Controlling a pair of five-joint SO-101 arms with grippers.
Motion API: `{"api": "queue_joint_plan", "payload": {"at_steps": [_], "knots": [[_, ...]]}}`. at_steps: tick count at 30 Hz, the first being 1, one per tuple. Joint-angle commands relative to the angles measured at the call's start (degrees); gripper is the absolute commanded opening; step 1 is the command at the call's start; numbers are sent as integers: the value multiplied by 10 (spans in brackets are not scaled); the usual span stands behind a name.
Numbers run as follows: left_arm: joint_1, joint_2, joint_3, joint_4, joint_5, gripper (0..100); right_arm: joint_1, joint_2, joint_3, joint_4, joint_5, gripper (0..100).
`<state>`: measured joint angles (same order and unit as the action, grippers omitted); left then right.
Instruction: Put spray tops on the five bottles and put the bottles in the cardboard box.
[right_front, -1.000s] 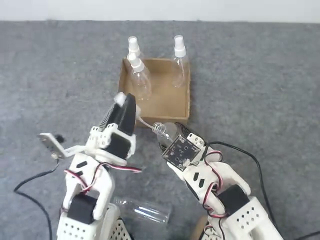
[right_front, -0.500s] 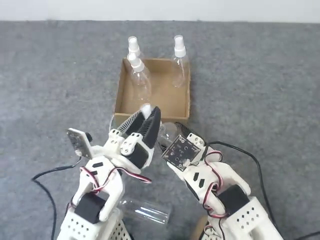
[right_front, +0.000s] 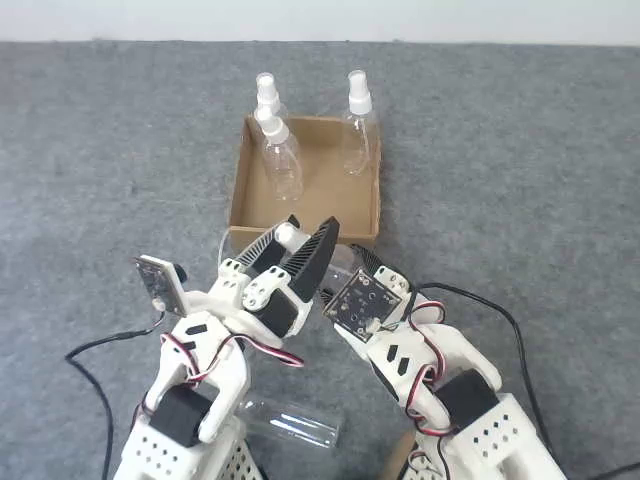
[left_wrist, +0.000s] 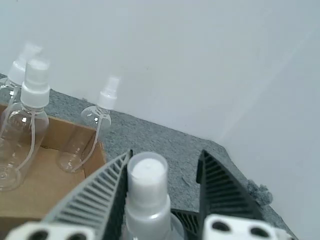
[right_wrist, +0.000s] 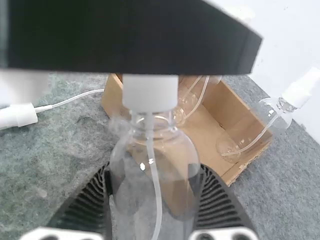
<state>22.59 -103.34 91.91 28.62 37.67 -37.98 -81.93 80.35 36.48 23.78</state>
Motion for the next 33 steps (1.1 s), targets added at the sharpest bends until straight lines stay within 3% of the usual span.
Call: {"api": "queue_joint_plan", "payload": {"at_steps": [1, 5, 14, 17, 23, 28, 33], "knots": [[4, -11, -44, 53, -4, 194, -1, -15, -9, -16, 5, 17], [30, -11, -60, 94, -6, 183, -1, -15, -9, -16, 5, 17], [42, -10, -59, 92, -61, 13, -5, -15, 4, -22, 8, 17], [55, -10, -59, 95, -80, 32, -5, -15, 4, -22, 8, 17], [41, -10, -64, 96, -81, 162, -4, -15, 4, -22, 6, 17], [-4, -11, -87, 98, -69, 171, -2, -15, 4, -22, 6, 17], [-25, -11, -135, 149, -48, 174, -2, -15, 5, -22, 5, 17]]}}
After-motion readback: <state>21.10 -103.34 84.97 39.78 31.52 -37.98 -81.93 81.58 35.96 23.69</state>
